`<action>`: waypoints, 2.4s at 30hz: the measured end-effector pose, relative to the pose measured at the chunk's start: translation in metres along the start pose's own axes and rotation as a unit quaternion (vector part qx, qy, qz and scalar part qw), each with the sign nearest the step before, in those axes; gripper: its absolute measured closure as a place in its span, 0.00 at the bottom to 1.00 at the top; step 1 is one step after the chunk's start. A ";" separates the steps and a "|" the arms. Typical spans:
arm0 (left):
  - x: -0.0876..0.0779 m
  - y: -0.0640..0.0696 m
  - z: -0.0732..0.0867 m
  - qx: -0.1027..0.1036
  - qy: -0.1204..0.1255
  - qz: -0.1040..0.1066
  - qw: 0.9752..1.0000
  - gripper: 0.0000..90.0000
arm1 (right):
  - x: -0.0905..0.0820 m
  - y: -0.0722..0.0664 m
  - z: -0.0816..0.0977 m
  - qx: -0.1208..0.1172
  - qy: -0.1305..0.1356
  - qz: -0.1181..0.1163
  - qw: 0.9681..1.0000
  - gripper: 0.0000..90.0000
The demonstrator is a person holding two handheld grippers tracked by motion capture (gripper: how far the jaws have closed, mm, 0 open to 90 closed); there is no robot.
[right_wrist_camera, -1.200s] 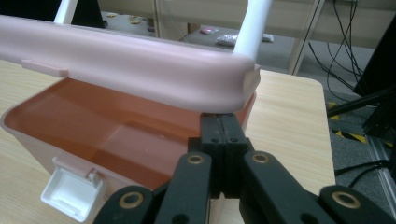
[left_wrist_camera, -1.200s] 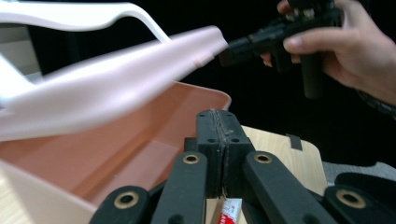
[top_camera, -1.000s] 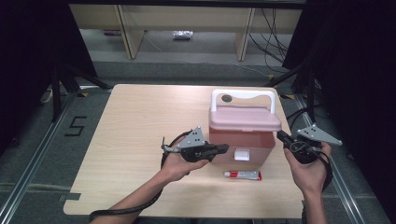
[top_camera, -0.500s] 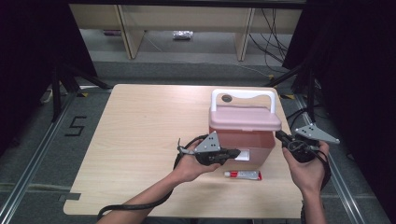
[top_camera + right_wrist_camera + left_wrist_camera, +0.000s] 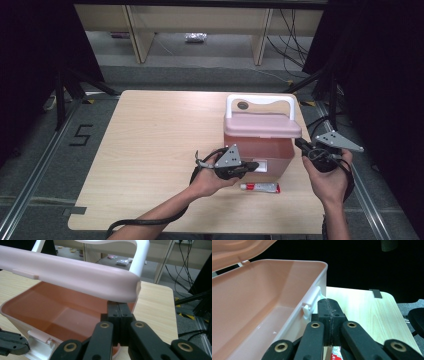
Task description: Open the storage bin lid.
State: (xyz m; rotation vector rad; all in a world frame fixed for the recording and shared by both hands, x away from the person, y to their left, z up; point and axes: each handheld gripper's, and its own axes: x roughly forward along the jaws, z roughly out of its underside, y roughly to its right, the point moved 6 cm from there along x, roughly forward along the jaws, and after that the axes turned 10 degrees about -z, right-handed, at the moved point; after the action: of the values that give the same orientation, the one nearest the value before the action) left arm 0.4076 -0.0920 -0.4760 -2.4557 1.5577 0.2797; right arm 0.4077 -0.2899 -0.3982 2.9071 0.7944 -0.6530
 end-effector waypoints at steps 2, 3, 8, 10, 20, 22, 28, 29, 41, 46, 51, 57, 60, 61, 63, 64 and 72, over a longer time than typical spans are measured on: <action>0.000 0.001 0.000 0.002 -0.002 -0.001 1.000 0.99 | 0.000 0.000 0.000 0.005 0.000 -0.002 1.000 1.00; 0.001 0.001 0.000 0.003 -0.001 -0.001 1.000 0.99 | 0.000 -0.001 0.000 0.006 0.000 -0.002 1.000 1.00; 0.004 0.004 0.002 0.010 0.000 -0.002 1.000 1.00 | 0.001 0.002 -0.002 -0.005 0.003 0.002 1.000 1.00; 0.005 0.004 0.002 0.015 0.001 -0.006 1.000 1.00 | 0.001 0.001 -0.003 -0.003 0.004 0.001 1.000 1.00; 0.006 0.004 0.003 0.006 0.004 -0.004 1.000 1.00 | 0.003 0.002 -0.007 -0.009 0.011 -0.001 1.000 1.00; 0.005 0.004 0.003 0.005 0.001 -0.003 1.000 1.00 | 0.003 0.001 -0.008 0.003 0.012 0.002 1.000 1.00; 0.005 0.004 0.004 -0.002 0.004 0.000 1.000 1.00 | 0.005 0.004 -0.014 -0.012 0.027 0.011 0.999 1.00; 0.005 0.004 0.004 0.000 0.002 -0.001 1.000 1.00 | 0.005 0.002 -0.014 -0.003 0.024 0.008 1.000 1.00; 0.005 0.004 0.004 0.000 0.002 -0.002 1.000 1.00 | 0.008 0.004 -0.024 -0.004 0.036 0.014 0.999 1.00; 0.005 0.004 0.004 0.000 0.002 -0.002 1.000 1.00 | 0.008 0.003 -0.026 -0.001 0.038 0.019 0.999 1.00; 0.005 0.004 0.005 0.001 0.003 -0.004 1.000 1.00 | 0.010 0.005 -0.033 -0.011 0.052 0.026 0.998 1.00; 0.005 0.004 0.005 0.001 0.003 -0.004 1.000 1.00 | 0.013 0.004 -0.041 -0.018 0.056 0.024 0.998 1.00; 0.005 0.004 0.005 0.001 0.003 -0.002 1.000 1.00 | 0.013 0.002 -0.043 -0.007 0.056 0.024 0.998 1.00; 0.005 0.004 0.005 0.001 0.003 -0.002 1.000 1.00 | 0.013 0.002 -0.043 -0.007 0.056 0.024 0.998 1.00; 0.005 0.004 0.005 0.000 0.003 -0.003 1.000 1.00 | 0.016 0.002 -0.046 -0.009 0.063 0.022 0.998 1.00; 0.005 0.004 0.005 0.000 0.004 -0.003 1.000 1.00 | 0.016 0.003 -0.047 -0.012 0.066 0.026 0.997 1.00; 0.005 0.004 0.005 -0.002 0.004 -0.002 1.000 1.00 | 0.018 0.004 -0.053 -0.012 0.078 0.035 0.996 1.00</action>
State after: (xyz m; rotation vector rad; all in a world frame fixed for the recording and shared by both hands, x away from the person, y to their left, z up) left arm 0.4054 -0.0963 -0.4823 -2.4654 1.5557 0.2730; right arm 0.4444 -0.2761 -0.3580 2.9765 0.7057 -0.4105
